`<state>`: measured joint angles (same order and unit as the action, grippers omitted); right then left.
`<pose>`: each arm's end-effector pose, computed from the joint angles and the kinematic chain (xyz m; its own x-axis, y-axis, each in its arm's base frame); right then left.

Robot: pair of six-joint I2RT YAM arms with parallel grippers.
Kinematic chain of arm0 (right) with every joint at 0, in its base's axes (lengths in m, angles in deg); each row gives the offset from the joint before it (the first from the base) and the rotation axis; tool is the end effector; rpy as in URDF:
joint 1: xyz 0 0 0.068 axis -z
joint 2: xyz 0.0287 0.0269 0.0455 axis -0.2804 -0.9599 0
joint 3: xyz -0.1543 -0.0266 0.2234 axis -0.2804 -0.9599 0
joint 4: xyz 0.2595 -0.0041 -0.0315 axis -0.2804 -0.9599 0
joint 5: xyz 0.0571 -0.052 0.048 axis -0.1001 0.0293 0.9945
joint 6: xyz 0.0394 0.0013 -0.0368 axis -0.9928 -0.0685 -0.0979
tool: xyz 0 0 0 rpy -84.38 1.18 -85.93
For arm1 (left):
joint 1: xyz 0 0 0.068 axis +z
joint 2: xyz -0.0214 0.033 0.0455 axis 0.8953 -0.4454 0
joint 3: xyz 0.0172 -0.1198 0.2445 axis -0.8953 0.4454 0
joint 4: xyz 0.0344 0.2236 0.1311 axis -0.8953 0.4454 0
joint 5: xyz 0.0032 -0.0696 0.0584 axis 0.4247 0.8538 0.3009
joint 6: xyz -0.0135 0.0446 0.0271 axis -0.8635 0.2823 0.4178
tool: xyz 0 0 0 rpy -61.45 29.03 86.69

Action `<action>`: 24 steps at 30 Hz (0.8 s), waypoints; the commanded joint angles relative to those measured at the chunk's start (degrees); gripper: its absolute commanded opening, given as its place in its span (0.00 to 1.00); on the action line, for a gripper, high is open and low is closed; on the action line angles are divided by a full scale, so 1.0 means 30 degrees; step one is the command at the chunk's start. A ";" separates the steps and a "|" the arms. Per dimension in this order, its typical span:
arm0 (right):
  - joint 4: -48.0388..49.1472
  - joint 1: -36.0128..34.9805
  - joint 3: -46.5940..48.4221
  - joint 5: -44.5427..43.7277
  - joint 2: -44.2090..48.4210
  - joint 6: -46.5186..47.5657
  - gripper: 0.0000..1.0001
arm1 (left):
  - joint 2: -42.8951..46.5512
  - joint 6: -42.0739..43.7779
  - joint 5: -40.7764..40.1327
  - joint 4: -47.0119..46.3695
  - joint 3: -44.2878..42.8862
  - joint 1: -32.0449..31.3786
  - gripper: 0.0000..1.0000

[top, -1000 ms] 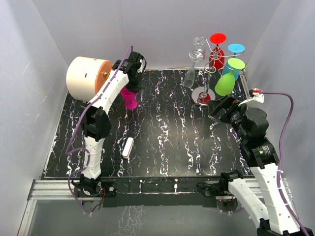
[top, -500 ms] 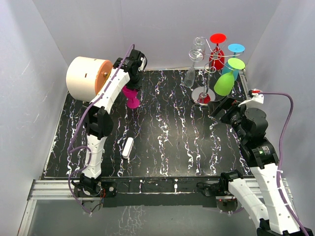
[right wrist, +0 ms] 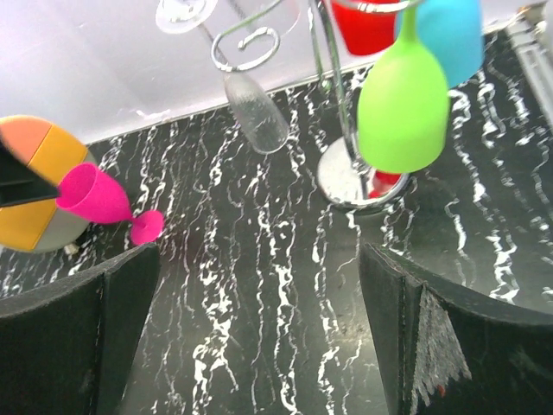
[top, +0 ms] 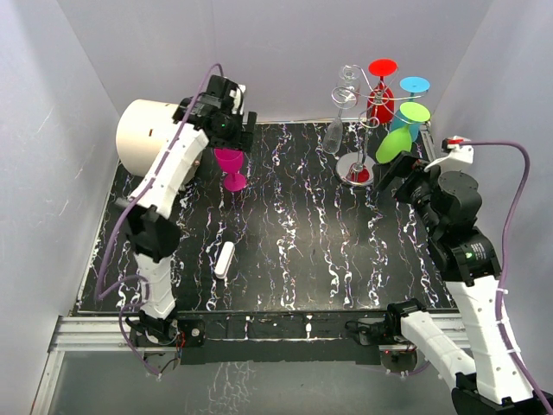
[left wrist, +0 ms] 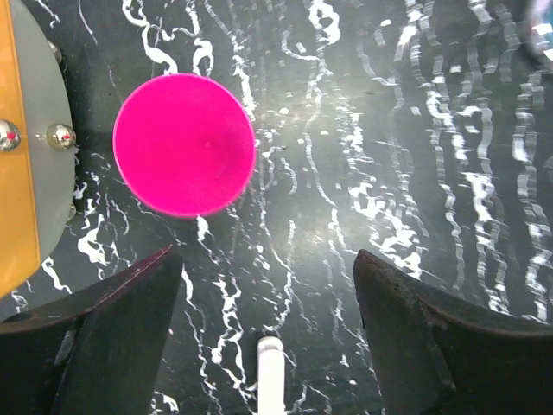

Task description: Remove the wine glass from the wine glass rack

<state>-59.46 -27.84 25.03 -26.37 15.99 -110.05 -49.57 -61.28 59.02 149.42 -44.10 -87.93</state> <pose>0.1375 0.0242 0.4064 -0.2316 0.3540 -0.9061 -0.0038 0.9311 0.3648 0.4045 -0.1799 0.3773 -0.7206 0.1433 -0.6784 0.2401 0.9694 -0.0503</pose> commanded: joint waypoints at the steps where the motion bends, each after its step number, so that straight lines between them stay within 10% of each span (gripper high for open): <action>1: -0.0535 0.0066 0.2527 -0.2028 -0.0926 0.2305 0.98 | 0.4893 0.0107 0.2473 -0.2199 0.2031 -0.0076 0.82; 16: -0.1485 0.0340 0.9017 -0.6168 -0.7844 0.2737 0.98 | 1.4030 -0.0848 1.1046 -1.4977 1.5224 -0.0281 0.99; 24: -0.0370 0.5111 1.0983 0.1070 -1.0242 -0.1202 0.98 | 1.5309 -0.0343 1.1788 -1.7346 1.8225 -0.0562 0.99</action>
<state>-65.29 -20.17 55.85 -35.38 -14.71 -105.68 -8.26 -62.96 91.19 104.88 7.54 -88.92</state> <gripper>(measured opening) 0.983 0.985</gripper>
